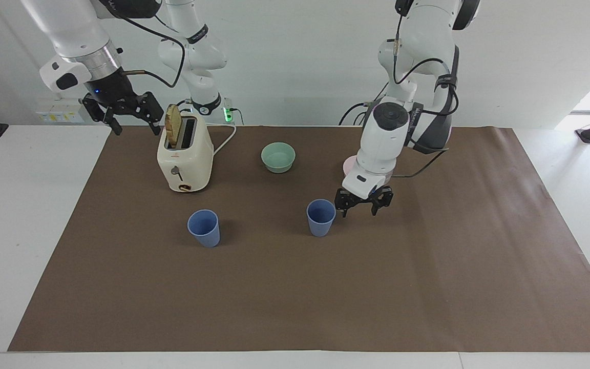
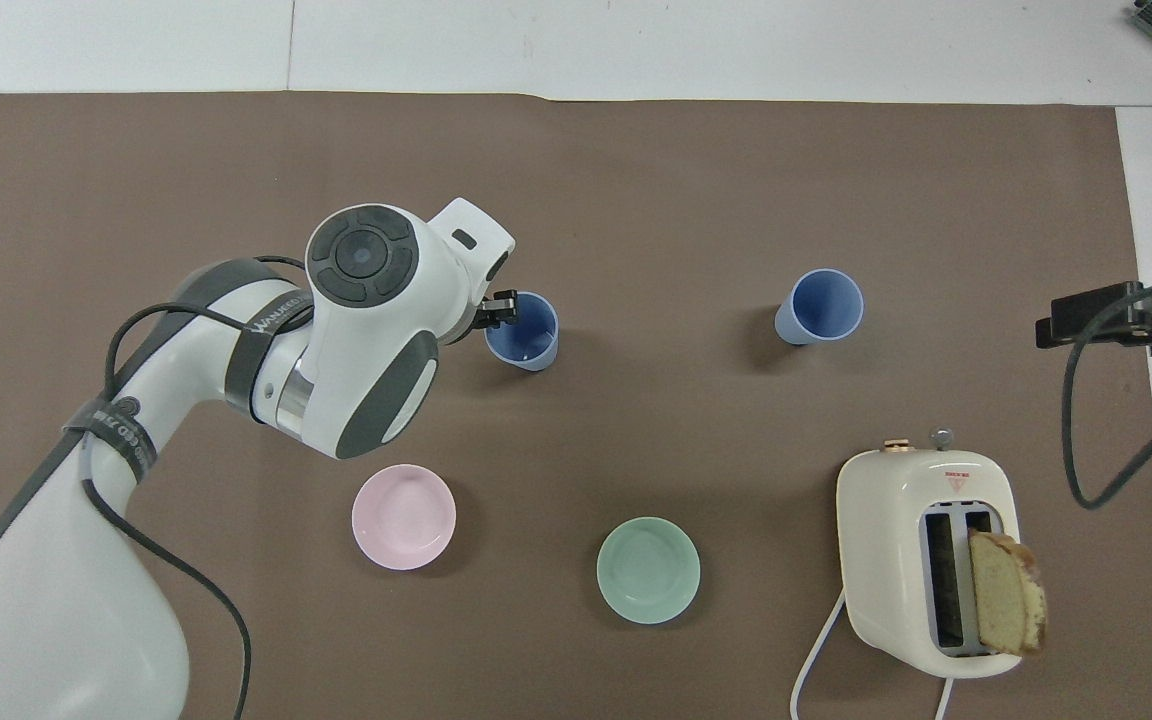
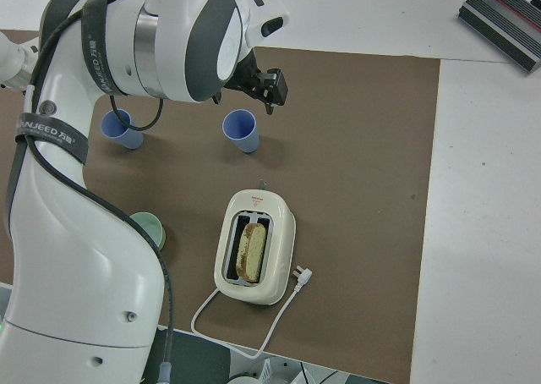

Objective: Stack blue cups with both arms
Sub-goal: 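Release the cup and withdraw the left gripper while the right gripper reaches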

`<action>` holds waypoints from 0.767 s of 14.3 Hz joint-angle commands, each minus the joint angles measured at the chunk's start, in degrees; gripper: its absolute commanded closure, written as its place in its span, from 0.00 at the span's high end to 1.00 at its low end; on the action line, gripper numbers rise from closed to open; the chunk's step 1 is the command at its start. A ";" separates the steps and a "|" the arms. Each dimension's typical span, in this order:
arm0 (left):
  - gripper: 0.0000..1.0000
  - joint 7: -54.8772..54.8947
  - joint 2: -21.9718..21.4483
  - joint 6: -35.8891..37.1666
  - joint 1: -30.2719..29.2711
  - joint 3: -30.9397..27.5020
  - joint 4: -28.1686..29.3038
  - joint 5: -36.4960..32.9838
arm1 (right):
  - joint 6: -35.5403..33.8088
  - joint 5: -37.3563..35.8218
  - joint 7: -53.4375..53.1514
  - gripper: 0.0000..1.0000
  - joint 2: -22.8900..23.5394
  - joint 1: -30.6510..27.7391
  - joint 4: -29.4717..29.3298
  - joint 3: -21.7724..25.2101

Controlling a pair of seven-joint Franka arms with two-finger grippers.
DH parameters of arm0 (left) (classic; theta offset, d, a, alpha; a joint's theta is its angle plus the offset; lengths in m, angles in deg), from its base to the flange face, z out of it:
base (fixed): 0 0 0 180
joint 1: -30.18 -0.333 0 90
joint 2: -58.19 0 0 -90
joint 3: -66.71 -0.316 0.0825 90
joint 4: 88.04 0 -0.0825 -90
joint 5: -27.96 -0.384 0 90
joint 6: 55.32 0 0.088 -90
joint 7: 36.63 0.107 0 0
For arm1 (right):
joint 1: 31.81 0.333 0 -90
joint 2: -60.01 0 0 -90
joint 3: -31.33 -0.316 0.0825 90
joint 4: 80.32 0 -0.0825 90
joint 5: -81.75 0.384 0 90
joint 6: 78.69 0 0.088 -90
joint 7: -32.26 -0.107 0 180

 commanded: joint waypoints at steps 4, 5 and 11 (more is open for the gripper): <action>1.00 12.27 -8.15 10.07 -6.94 0.41 1.11 -0.56 | 12.67 -0.61 1.39 1.00 0.39 0.72 10.30 -0.38; 1.00 14.12 -9.30 11.65 -8.25 0.41 1.11 -0.47 | 15.57 -0.61 1.21 1.00 1.71 1.95 11.63 -0.38; 1.00 21.69 -14.93 17.82 -12.74 0.06 0.50 1.28 | 29.02 -0.52 1.12 1.00 12.08 2.40 11.82 -0.38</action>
